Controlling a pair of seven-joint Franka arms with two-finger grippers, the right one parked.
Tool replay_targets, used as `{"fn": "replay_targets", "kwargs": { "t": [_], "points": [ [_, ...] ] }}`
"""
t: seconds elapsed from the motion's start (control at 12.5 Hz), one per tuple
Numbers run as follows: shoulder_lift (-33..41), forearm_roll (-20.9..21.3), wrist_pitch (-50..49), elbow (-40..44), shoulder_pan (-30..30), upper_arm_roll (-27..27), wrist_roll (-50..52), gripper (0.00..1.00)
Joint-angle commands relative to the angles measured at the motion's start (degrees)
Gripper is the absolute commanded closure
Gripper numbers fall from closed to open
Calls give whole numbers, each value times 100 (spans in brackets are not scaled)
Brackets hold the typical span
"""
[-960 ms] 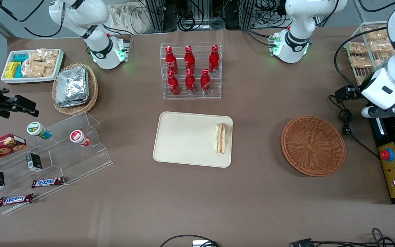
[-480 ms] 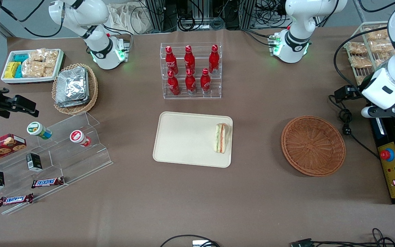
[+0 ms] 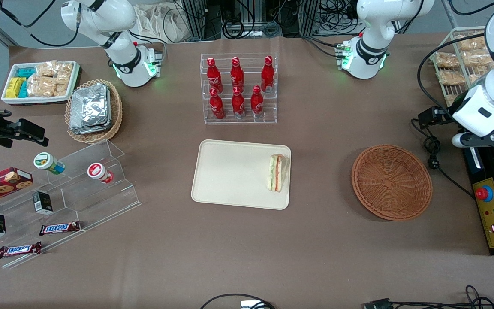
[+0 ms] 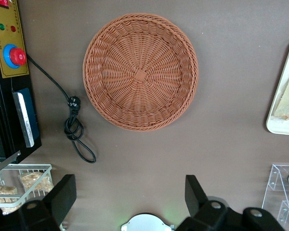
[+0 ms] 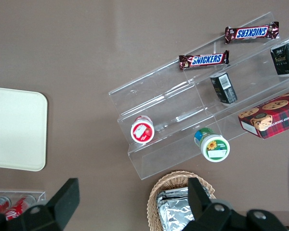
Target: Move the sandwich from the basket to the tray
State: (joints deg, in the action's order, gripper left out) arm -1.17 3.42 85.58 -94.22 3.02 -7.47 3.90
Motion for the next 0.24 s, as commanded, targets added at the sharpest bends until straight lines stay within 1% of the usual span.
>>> {"fn": "replay_targets", "kwargs": {
  "t": [0.0, 0.16],
  "points": [
    [90, -69, 56, -79, 41, 35, -100, 0],
    [81, -69, 64, -79, 33, 27, -100, 0]
  ]
}}
